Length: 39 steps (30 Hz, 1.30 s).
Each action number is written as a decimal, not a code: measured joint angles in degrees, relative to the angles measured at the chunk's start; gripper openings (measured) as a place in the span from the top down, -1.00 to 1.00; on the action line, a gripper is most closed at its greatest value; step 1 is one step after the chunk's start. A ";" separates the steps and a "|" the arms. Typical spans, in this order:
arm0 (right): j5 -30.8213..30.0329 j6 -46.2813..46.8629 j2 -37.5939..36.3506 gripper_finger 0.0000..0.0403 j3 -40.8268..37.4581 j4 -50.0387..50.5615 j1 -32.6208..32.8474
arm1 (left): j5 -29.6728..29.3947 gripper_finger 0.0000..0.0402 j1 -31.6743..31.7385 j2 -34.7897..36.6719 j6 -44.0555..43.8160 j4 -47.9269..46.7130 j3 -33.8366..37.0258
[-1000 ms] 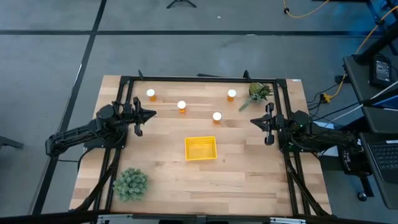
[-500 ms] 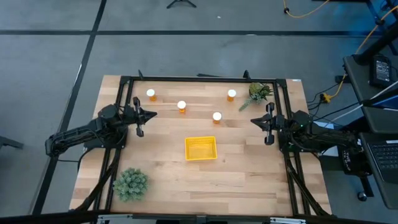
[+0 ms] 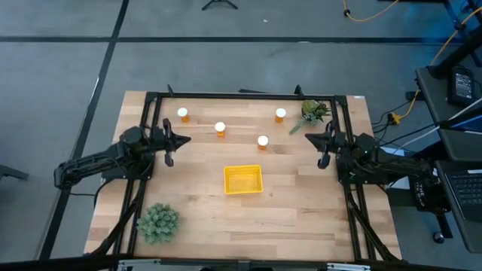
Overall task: Pick and place pill bottles into a basket
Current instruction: Put the orange pill bottle into the yellow bin
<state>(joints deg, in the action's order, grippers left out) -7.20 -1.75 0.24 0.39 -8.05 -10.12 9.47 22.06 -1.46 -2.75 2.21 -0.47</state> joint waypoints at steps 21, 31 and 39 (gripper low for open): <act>-4.52 4.45 23.45 0.92 16.80 12.69 0.03 | 1.99 0.98 -3.54 -26.90 -2.12 3.08 -10.19; -5.30 -0.16 34.74 0.87 18.92 12.09 0.03 | -6.99 0.98 -4.37 -33.36 -1.35 3.13 -11.72; -8.32 -0.20 38.69 0.47 18.94 9.68 -0.02 | -7.08 0.98 -4.37 -33.59 0.51 3.31 -11.72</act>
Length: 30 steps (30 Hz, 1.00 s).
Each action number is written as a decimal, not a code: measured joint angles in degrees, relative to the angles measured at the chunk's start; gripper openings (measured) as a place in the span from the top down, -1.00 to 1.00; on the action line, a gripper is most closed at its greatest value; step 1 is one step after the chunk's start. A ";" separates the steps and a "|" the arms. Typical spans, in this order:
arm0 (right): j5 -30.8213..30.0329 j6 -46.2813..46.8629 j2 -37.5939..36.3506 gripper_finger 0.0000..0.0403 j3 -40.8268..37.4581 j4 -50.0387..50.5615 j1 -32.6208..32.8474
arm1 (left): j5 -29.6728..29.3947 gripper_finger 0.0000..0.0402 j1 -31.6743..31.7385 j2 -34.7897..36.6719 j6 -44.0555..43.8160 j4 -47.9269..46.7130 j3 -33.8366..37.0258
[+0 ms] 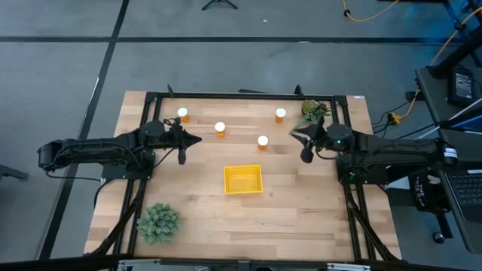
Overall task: Pick and place pill bottles into a basket
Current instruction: Put the orange pill bottle into the yellow bin
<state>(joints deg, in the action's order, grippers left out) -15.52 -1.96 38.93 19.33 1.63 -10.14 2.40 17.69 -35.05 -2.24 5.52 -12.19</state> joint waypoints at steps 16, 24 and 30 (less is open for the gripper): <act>-0.55 2.66 2.02 -0.52 0.02 -0.83 -1.45 | -0.07 0.98 0.00 0.00 0.02 0.23 0.00; -0.56 7.55 4.26 -0.53 -1.71 -1.46 -3.55 | -1.90 0.98 0.02 0.00 0.02 0.21 0.00; -0.57 9.21 8.17 -0.53 -7.07 -13.76 -5.18 | -4.27 0.98 0.02 0.00 0.02 0.21 0.00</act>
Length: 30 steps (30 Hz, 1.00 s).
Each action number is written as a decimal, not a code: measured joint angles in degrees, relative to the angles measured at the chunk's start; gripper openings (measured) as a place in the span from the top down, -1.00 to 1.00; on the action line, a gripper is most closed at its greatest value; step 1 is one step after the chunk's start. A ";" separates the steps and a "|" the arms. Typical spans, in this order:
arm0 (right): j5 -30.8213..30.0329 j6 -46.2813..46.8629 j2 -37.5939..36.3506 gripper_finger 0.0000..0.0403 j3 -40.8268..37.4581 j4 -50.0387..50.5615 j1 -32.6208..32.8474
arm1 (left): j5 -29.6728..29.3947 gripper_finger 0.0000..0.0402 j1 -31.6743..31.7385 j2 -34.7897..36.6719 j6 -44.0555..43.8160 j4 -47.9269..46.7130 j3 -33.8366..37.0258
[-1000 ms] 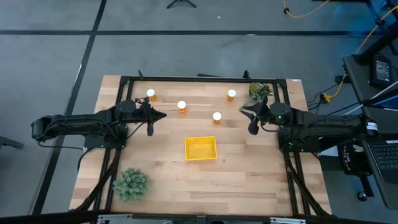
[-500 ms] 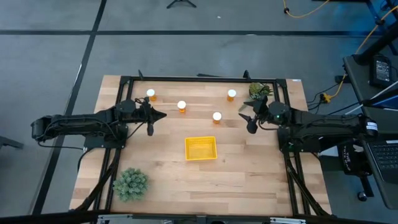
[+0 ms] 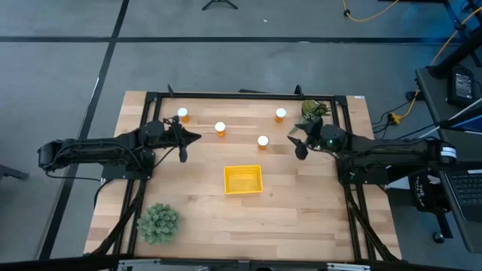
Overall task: Pick and place pill bottles into a basket
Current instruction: Put the orange pill bottle into the yellow bin
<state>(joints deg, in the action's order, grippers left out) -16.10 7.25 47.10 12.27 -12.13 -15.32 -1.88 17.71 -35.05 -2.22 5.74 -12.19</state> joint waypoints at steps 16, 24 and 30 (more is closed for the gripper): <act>-2.74 -1.65 18.94 -0.53 -1.66 -16.83 -2.66 | -0.69 0.98 -0.02 0.00 0.00 0.00 0.00; -3.81 -0.33 26.76 -0.53 2.43 -17.00 -6.75 | -1.58 0.98 0.01 0.00 0.00 0.00 0.00; -3.15 0.16 31.42 -0.53 2.52 -23.56 -9.39 | -1.68 0.98 -0.01 0.00 0.00 0.00 0.00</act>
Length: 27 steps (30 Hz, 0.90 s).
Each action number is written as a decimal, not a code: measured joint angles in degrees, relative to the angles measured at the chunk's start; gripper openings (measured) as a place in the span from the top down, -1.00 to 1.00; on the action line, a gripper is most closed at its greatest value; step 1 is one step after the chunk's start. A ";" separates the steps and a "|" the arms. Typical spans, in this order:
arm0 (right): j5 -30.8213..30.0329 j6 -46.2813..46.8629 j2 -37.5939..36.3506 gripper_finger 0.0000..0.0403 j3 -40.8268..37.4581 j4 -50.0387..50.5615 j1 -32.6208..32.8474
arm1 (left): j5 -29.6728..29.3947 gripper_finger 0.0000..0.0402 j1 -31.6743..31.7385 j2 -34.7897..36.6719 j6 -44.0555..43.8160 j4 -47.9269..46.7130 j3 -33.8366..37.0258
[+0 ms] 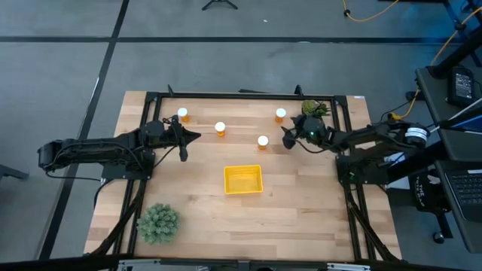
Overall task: Pick and place pill bottles into a basket
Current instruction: Put the orange pill bottle into the yellow bin
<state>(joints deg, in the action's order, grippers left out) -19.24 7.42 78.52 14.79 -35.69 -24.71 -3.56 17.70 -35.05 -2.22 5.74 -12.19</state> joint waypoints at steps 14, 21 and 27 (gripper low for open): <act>1.29 -1.73 11.75 -0.53 4.31 -7.20 -4.07 | -0.12 0.98 0.01 0.01 0.00 0.01 0.00; 1.49 -1.46 15.72 -0.53 6.56 -7.09 -6.12 | -0.11 0.98 0.02 0.00 0.02 0.00 0.00; 2.01 -1.94 17.88 -0.53 7.28 -10.40 -6.25 | -0.98 0.98 0.02 0.00 0.02 0.00 0.00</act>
<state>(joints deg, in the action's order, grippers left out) -17.24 5.48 96.40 22.07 -46.09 -30.96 -4.54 17.72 -35.05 -2.20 5.74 -12.19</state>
